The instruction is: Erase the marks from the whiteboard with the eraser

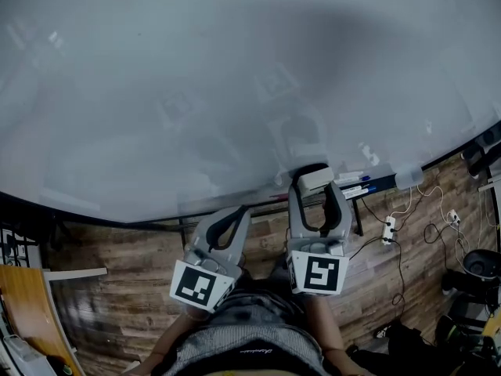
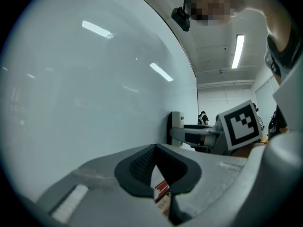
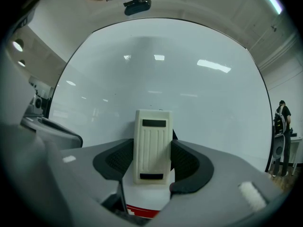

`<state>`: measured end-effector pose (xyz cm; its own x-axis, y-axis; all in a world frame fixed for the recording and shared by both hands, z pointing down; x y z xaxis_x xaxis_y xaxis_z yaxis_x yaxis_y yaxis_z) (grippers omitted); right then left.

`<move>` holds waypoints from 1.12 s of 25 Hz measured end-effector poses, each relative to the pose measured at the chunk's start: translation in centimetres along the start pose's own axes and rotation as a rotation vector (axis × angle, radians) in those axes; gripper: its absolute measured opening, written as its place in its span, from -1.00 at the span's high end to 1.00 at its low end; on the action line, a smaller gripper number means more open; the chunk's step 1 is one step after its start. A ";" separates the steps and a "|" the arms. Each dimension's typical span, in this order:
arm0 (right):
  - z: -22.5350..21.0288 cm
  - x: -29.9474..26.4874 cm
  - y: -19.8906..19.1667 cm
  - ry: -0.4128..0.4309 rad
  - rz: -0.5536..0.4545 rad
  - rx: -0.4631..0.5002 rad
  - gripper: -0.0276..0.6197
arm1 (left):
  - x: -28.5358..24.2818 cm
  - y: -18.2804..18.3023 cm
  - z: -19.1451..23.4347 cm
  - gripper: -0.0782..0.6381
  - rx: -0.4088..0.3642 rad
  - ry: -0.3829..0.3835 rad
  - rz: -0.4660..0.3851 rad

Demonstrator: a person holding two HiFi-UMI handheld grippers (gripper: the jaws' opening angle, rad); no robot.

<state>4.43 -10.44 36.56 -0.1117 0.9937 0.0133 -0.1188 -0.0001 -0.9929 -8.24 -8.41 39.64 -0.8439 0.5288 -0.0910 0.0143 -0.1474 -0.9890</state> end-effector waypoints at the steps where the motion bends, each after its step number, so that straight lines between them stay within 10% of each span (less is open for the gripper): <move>1: 0.6 0.1 -0.1 0.000 0.001 0.002 0.15 | 0.4 -0.1 0.2 0.77 -0.007 -0.003 0.000; 28: 9.8 1.3 -0.4 0.105 -0.003 0.067 0.15 | 10.5 -1.8 2.9 0.77 0.055 0.133 -0.008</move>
<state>-5.38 -10.25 38.09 -0.0080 1.0000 0.0001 -0.1852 -0.0013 -0.9827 -18.62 -5.00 40.81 -0.7654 0.6356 -0.1014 -0.0246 -0.1862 -0.9822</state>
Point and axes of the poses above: the fingertips, and each gripper's own axes: x backward along the fingers, z to its left, y out of its top, the point moved 1 cm from there along x, backward along the fingers, and after that the axes turned 10 degrees about -y, right-handed, at the moved point
